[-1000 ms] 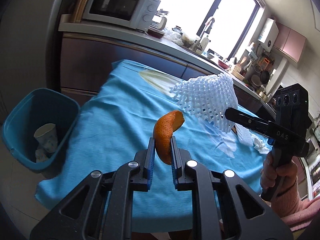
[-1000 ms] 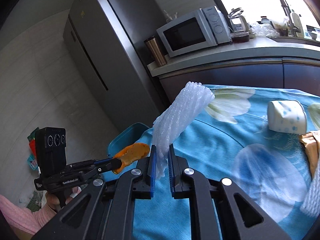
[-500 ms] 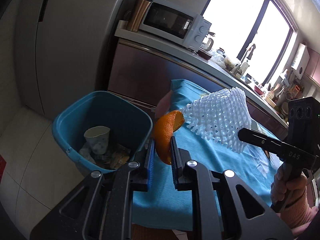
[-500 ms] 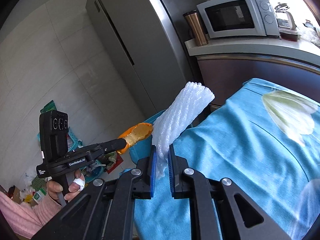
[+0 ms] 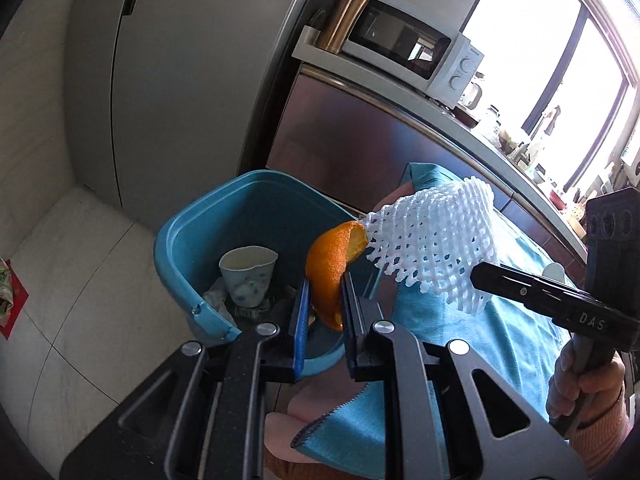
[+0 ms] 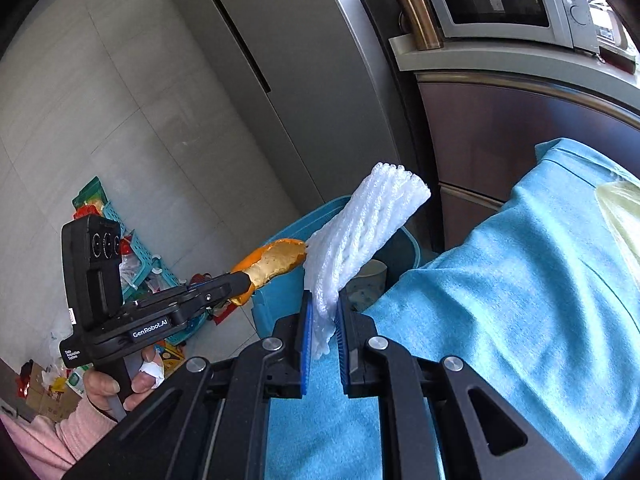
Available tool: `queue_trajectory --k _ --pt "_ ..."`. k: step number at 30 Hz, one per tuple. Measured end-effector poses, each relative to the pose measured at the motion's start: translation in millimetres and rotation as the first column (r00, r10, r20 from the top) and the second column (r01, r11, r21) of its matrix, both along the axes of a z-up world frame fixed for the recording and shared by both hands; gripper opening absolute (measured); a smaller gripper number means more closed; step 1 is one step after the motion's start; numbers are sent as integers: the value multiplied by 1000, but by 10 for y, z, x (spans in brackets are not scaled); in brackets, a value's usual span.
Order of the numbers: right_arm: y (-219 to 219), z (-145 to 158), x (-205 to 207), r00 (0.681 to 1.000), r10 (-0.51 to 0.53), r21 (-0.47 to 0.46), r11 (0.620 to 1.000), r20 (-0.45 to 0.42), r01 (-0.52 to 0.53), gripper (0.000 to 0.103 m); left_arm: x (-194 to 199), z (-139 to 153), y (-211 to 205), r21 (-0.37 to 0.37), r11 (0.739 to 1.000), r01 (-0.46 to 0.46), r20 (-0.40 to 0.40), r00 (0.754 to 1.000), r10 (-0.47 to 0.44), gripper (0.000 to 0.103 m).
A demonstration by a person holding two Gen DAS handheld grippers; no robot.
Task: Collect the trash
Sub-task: 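Carry the peel in the left tool and the netting in the right tool over the bin, then open both tools to drop the peel and netting into the bin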
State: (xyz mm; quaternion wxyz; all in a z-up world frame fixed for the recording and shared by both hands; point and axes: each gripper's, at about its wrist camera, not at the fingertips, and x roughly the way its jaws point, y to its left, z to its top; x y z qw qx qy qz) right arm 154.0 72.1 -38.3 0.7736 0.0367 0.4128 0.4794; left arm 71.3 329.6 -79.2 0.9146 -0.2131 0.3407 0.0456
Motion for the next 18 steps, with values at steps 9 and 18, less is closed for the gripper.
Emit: queue_trajectory --k 9,18 --pt "391 -159 156 1000 11 -70 997 -29 -13 10 172 -179 81 -7 999 -32 -41 999 32 15" --pt "663 -306 210 996 31 -118 992 -85 -41 14 277 -382 134 -26 998 -53 -78 996 51 17"
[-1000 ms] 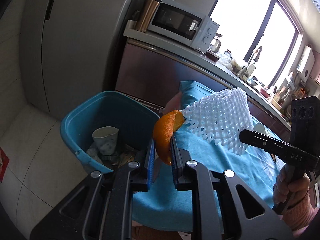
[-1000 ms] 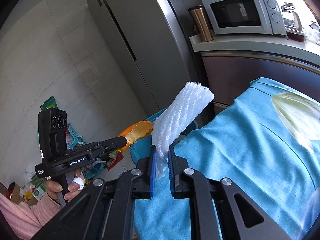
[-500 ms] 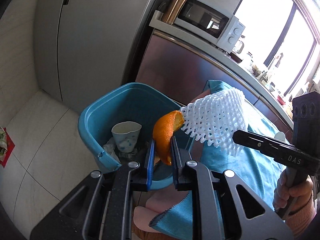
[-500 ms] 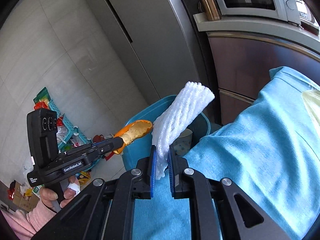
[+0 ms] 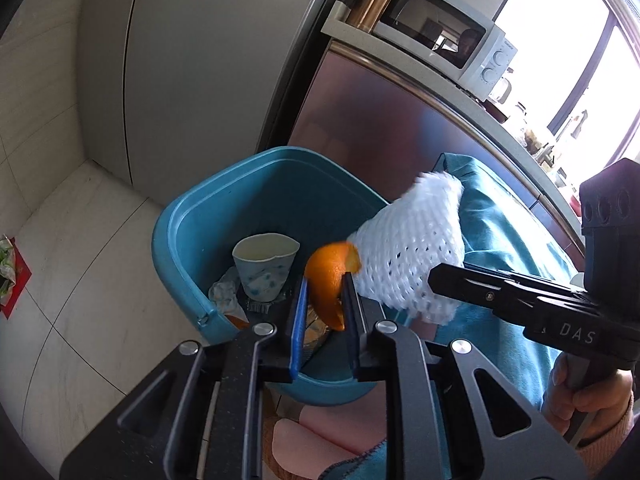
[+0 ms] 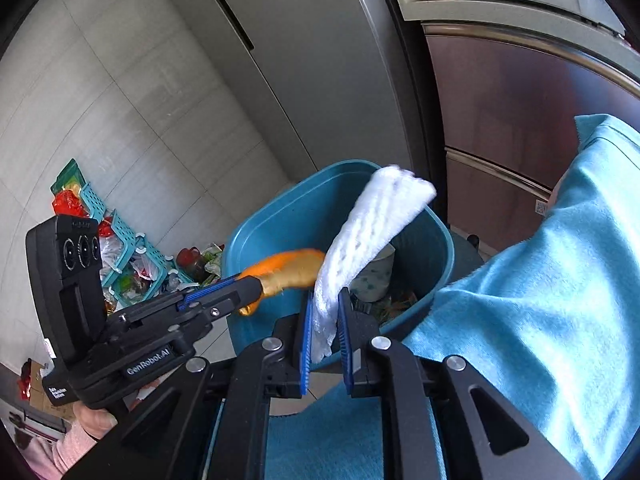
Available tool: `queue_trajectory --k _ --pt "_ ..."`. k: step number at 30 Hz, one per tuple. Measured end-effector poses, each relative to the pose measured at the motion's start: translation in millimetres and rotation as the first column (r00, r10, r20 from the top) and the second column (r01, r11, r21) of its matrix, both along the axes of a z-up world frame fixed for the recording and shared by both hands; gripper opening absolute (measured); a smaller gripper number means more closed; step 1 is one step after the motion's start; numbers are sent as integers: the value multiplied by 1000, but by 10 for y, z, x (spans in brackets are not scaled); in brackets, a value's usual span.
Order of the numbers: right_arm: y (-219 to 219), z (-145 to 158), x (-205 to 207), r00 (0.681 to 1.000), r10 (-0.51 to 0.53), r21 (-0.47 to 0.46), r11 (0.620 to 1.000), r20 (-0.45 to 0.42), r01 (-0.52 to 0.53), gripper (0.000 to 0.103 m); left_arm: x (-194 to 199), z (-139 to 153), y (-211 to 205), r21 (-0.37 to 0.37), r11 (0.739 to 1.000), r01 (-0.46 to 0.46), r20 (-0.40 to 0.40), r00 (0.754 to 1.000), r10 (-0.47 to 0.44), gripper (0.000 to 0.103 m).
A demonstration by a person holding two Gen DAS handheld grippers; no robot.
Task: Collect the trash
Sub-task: 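Open both tools to drop the peel and netting into the bin, then move both open tools back over the table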
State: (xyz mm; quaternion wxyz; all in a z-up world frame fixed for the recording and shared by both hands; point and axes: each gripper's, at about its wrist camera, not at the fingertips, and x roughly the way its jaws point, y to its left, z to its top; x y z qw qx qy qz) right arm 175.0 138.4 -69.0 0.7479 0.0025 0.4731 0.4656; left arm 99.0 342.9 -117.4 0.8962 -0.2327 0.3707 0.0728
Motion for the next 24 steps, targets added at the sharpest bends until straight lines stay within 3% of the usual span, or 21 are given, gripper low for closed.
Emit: queue_trajectory --k 3,6,11,24 --pt "33 -14 46 1000 -12 -16 1000 -11 12 24 50 -79 10 -16 1000 1 -9 1000 -1 17" --pt "-19 -10 50 999 -29 -3 1000 -15 29 25 106 -142 14 -23 1000 2 -21 1000 -3 23" --pt "-143 4 8 999 -50 14 999 -14 50 26 100 -169 -21 -23 1000 8 -12 1000 -9 24" --pt "-878 256 -295 994 -85 119 990 65 77 35 -46 146 -436 29 994 102 84 991 -105 31"
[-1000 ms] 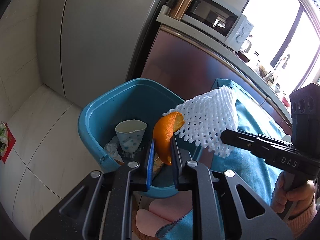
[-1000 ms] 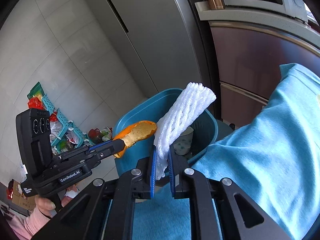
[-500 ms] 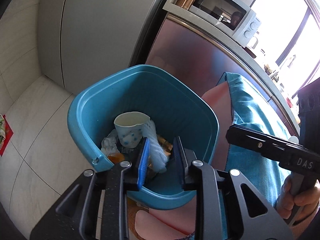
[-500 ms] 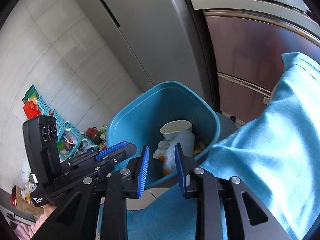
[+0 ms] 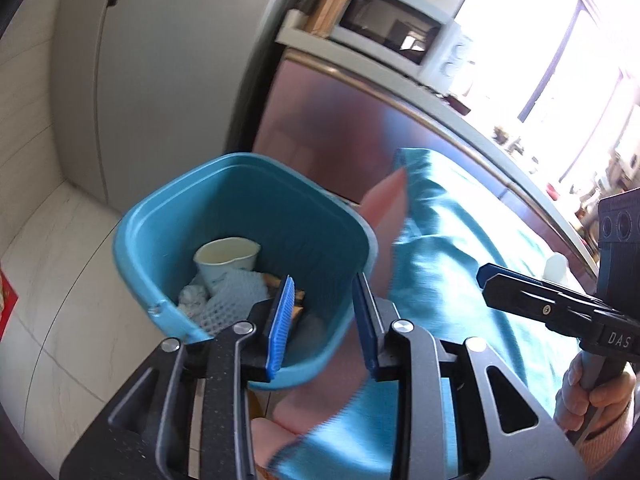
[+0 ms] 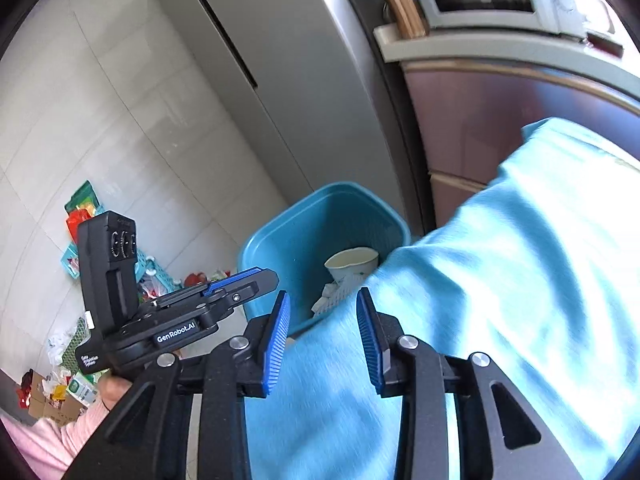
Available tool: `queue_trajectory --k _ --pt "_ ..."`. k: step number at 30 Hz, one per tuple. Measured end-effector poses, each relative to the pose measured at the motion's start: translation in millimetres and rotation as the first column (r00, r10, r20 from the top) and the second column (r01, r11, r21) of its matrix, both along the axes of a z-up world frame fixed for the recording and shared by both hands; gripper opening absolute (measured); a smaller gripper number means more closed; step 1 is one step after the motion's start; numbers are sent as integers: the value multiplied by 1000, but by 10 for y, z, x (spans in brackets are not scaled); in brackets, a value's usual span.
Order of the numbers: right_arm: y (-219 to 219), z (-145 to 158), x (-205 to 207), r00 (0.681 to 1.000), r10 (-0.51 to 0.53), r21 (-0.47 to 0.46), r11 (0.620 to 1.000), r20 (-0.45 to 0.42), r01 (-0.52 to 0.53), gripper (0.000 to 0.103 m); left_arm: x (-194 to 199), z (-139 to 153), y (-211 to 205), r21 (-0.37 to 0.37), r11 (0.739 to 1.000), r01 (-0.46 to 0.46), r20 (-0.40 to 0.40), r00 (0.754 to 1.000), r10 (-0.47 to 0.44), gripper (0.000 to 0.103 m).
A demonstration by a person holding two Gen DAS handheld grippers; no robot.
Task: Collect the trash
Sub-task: 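Move both open tools back over the table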
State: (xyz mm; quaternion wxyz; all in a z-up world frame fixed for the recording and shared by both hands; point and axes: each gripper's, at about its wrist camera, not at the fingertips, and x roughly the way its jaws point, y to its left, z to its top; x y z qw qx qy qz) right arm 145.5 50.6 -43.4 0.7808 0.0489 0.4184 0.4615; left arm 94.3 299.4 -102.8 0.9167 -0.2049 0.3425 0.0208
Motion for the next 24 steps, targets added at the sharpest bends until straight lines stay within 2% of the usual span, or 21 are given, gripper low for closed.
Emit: queue_trajectory --k 7,14,20,24 --pt "-796 106 -79 989 -140 41 989 36 139 36 14 190 -538 11 991 135 58 989 -136 35" --pt "-1718 158 -72 946 -319 42 948 63 317 38 118 285 -1217 34 956 293 71 953 -295 36" --pt "-2549 131 -112 861 -506 46 863 59 504 39 195 297 -1883 47 898 436 61 897 -439 36" --pt "-3077 108 -186 788 -613 48 790 59 611 39 253 286 -2427 46 837 545 50 836 -547 38"
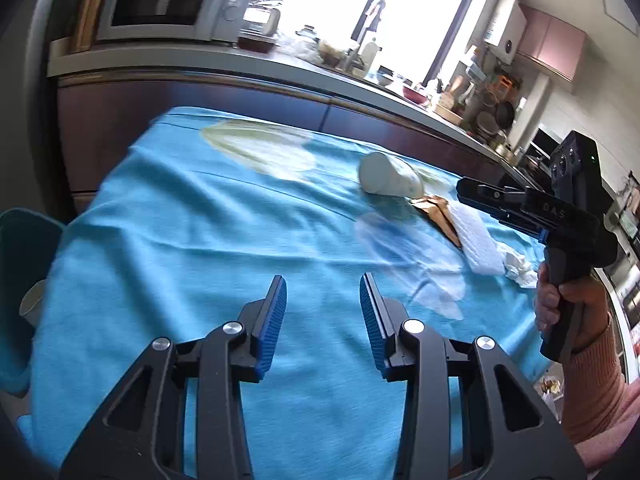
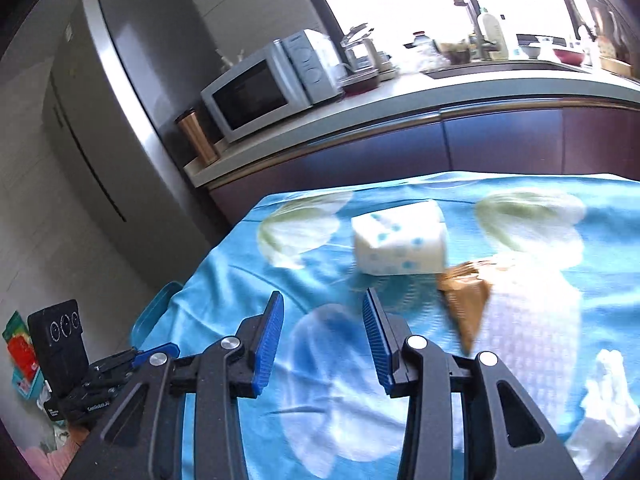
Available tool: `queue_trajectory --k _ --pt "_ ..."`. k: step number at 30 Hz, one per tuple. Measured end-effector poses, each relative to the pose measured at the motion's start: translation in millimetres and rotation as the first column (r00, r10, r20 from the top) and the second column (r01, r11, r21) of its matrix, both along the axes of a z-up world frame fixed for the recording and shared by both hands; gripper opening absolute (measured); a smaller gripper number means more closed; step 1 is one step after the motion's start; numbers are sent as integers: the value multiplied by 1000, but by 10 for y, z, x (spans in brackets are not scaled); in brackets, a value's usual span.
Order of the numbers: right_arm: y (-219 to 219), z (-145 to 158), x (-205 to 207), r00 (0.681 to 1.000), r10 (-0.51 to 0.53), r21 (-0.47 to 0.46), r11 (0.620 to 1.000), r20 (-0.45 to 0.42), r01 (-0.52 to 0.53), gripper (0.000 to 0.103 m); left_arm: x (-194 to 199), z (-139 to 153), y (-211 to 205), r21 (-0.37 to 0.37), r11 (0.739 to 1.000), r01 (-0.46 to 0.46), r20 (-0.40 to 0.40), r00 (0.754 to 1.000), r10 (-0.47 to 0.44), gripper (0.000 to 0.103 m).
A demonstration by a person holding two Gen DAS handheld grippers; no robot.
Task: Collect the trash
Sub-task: 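Move both open tools back over the table, then grasp the second foam netting with the left tool while the right tool grasps the white tissue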
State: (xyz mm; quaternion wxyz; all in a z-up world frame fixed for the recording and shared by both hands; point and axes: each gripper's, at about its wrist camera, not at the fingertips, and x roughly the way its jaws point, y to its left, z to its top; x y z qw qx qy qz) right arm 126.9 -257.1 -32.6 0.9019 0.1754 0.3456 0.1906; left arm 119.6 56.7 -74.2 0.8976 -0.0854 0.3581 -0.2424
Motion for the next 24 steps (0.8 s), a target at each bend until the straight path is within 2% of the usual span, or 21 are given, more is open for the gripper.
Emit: queue_trajectory --k 5,12,15,20,21,22,24 --pt "-511 -41 -114 993 -116 10 993 -6 116 39 97 -3 -772 18 987 158 -7 987 -158 41" --pt "-990 -90 -308 979 -203 9 979 -5 203 39 314 -95 -1739 7 945 328 -75 942 -326 45" --pt "-1177 -125 -430 970 -241 -1 971 -10 241 41 412 -153 -1991 -3 933 359 -107 928 -357 47" --pt "-1492 -237 -676 951 -305 -17 952 -44 304 45 498 -234 -2270 19 933 360 -137 925 -354 53" --pt "-1538 -266 -720 950 -308 -20 951 -56 308 48 519 -235 -2290 14 932 362 -145 923 -356 53" --pt "-1577 -299 -765 947 -313 -25 950 -65 312 54 539 -252 -2325 15 932 361 -154 922 -355 53" --pt "-1612 -354 -820 946 -315 -39 949 -78 313 58 579 -293 -2384 17 932 362 -174 919 -353 53"
